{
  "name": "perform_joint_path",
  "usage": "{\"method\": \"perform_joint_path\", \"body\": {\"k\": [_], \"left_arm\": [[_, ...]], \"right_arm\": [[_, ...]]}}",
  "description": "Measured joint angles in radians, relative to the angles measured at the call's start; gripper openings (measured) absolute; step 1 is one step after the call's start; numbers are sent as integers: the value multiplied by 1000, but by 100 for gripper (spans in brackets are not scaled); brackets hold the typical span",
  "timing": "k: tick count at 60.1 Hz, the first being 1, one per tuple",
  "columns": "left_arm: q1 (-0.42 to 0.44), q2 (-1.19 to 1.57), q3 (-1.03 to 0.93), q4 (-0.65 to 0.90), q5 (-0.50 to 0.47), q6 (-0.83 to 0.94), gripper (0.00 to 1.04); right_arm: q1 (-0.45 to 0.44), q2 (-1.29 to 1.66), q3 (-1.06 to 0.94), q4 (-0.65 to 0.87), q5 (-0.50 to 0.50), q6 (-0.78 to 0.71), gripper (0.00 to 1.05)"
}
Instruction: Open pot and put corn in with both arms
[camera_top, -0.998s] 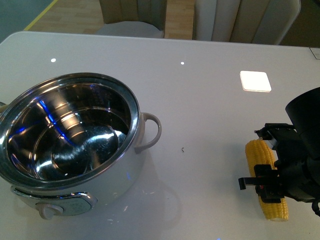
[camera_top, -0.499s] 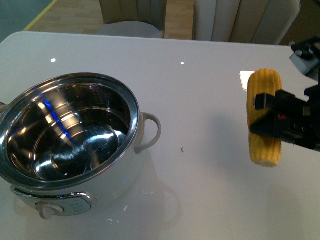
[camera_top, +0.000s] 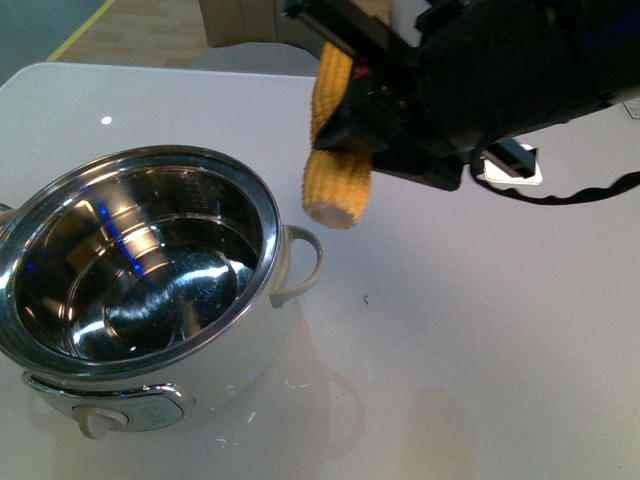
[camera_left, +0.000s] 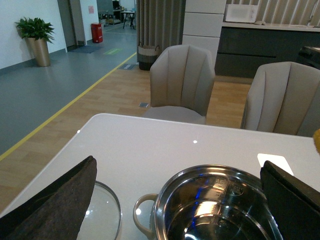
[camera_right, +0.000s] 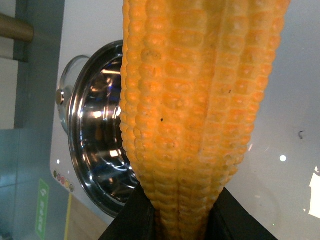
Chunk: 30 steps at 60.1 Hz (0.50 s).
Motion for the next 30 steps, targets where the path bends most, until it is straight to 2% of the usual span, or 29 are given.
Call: {"method": "perform_joint_path", "body": {"k": [30], "left_arm": [[0, 0, 0, 0, 0, 0, 98]], "right_arm": [[114, 209, 203, -67, -20, 38, 14]]}}
